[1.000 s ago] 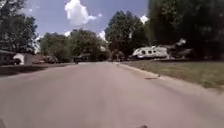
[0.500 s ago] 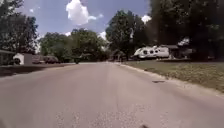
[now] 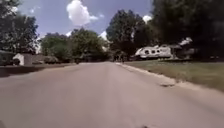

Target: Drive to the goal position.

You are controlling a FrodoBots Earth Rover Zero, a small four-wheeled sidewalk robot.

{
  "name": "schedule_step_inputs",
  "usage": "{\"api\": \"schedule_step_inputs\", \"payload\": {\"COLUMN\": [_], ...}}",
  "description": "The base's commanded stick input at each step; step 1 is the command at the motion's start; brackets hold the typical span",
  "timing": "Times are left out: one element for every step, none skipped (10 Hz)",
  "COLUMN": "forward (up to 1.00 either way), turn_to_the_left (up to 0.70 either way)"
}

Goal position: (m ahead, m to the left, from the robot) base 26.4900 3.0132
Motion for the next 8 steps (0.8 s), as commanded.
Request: {"api": "schedule_step_inputs", "payload": {"forward": [0.85, 0.85, 0.85, 0.85, 0.85, 0.85, 0.85, 0.85], "turn_to_the_left": [0.00, 0.00, 0.00, 0.00, 0.00, 0.00, 0.00, 0.00]}}
